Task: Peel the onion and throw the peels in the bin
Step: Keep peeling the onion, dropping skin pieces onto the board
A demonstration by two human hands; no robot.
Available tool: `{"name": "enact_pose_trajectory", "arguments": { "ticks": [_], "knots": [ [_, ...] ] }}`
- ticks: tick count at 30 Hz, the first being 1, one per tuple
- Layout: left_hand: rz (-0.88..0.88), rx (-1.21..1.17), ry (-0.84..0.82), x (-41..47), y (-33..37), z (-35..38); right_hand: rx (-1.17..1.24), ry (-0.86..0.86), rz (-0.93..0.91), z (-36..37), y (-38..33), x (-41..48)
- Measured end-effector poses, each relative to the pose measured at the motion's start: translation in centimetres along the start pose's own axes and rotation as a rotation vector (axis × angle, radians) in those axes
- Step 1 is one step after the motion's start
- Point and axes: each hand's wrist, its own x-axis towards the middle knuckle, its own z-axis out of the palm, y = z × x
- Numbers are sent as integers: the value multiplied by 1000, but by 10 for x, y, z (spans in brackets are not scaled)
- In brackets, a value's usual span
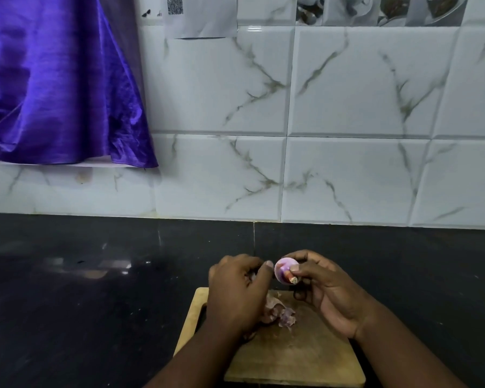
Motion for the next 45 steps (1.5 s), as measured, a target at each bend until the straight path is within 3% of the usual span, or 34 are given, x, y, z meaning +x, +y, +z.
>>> {"name": "enact_pose_trajectory", "arguments": {
  "ticks": [10,14,20,27,33,38,45],
  "knots": [
    [159,-52,30,-1,1,4,0,11,24,2,-1,1],
    [87,-78,-31,-3,2,6,-6,-33,11,2,-1,0],
    [-42,-24,19,2,-2,6,-23,-125,-42,1,1,-1],
    [-117,116,68,6,-8,2,120,-83,-65,-7,-2,3],
    [59,118,-32,-1,-1,2,-56,19,-48,-2,2,2],
    [97,-76,-19,-3,3,1,-142,72,-95,3,0,1],
    [67,-96,23,-1,2,0,-214,18,-142,-1,0,0]
  ]
}}
